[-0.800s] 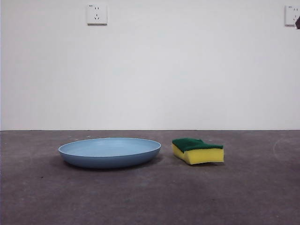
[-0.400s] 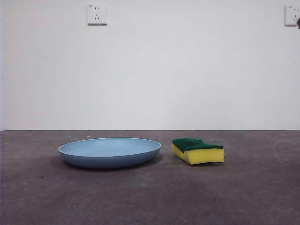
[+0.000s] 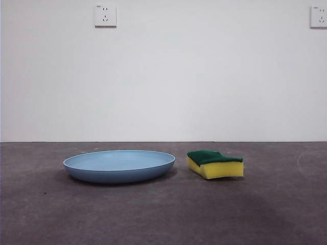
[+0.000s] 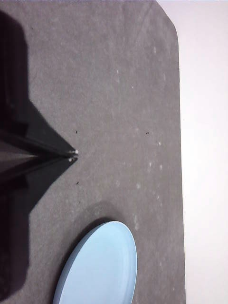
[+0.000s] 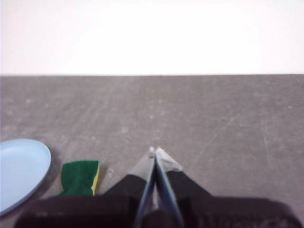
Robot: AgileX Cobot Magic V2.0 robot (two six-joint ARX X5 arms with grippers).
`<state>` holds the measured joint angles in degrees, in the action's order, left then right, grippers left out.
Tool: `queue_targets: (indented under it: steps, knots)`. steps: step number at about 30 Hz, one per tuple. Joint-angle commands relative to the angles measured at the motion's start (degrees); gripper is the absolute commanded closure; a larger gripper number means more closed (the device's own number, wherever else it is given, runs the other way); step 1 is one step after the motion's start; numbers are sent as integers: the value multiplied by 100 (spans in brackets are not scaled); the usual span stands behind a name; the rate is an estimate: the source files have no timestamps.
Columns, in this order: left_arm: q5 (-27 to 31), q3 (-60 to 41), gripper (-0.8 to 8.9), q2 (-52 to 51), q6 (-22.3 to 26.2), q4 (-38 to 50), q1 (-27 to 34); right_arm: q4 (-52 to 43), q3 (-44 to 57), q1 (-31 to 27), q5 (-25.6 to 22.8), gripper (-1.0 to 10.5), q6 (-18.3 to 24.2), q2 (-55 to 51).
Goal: Pick up the plate,pick up the cloth,clean the plate with the cloth
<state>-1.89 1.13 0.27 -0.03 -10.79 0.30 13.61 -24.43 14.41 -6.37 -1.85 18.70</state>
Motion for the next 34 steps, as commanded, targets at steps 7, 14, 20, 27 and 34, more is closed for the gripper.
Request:
queue_targets:
  steps: [7, 14, 20, 27, 34]
  knots:
    - [26, -92, 817, -15, -37, 33, 22, -804, 1635, -1036, 789, 946, -166, -1047]
    - [26, -92, 817, -15, -37, 33, 22, -793, 2295, -1132, 791, 946, -369, -1572]
    - [26, -92, 817, -15, -37, 33, 22, -350, 2409, -1132, 787, 946, -389, -1777]
    - [26, -92, 817, -15, -37, 37, 22, -319, 2409, -1130, 839, 946, -474, -1799]
    - [24, -92, 817, -15, -37, 37, 22, -323, 2409, -1130, 776, 946, -474, -1794]
